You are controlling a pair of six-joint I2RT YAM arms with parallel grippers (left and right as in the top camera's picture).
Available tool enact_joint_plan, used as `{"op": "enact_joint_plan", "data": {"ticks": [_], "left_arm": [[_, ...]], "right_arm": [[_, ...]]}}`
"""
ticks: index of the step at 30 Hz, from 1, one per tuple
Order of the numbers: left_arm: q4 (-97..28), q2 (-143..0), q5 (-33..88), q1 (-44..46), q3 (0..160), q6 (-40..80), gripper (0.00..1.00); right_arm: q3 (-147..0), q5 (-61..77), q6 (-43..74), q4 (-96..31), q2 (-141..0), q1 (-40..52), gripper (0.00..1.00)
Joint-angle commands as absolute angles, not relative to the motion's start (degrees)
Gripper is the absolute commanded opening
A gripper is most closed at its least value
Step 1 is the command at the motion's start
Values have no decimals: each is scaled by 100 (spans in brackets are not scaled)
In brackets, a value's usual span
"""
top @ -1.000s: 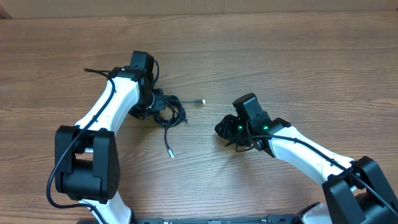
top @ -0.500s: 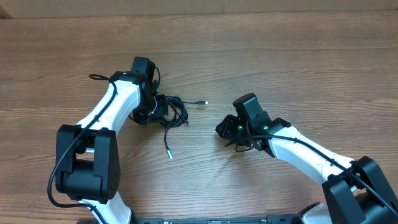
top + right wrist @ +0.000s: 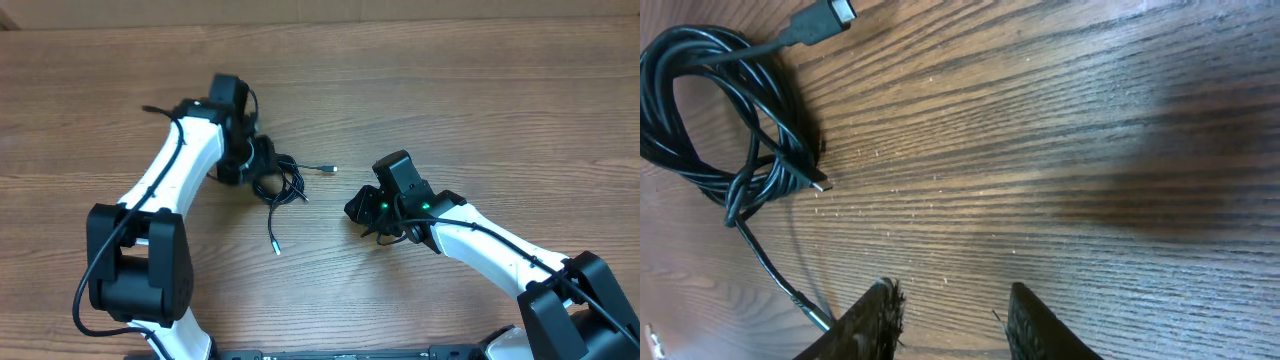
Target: Untangle cables
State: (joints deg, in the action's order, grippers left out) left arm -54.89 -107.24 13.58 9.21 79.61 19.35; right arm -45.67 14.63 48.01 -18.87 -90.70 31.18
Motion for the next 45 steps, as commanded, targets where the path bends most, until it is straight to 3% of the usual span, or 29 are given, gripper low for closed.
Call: {"op": "enact_joint_plan", "data": {"ticks": [1,4,8,14,19,28,32,39,41,45], "left_arm": [[-5157,-10759,366,867,8079,1883,53],[-5024,-10759,292,902,7966,1885,50],[-4906,-10759,296,908,7714,1885,38],[-4880,-10759,305,958,7505,1885,36],[-4866,-10759,408,1057,7500,1885,26],[-4327,-10759,279,1100,7236,1885,26],[-4399,-10759,681,1107,7236,1885,8],[-4786,-10757,1577,1107,7236,1892,4],[-4967,-10759,1680,1107,7236,2010,4],[-5096,-10759,1680,1109,7236,2147,4]], "right_arm": [[-4536,1350,4799,-1839,-9037,3151,35],[-4536,1350,4799,-1833,-9037,3151,38],[-4536,1347,4799,-1824,-9037,3148,39],[-4536,1347,4799,-1809,-9037,3148,40],[-4536,1347,4799,-1809,-9037,3148,39],[-4536,1350,4799,-1831,-9037,3148,40],[-4536,1350,4799,-1828,-9037,3148,40],[-4536,1352,4797,-1831,-9037,3151,38],[-4536,1415,4799,-1868,-9037,3151,31],[-4536,2034,4799,-1870,-9037,3151,38]]}}
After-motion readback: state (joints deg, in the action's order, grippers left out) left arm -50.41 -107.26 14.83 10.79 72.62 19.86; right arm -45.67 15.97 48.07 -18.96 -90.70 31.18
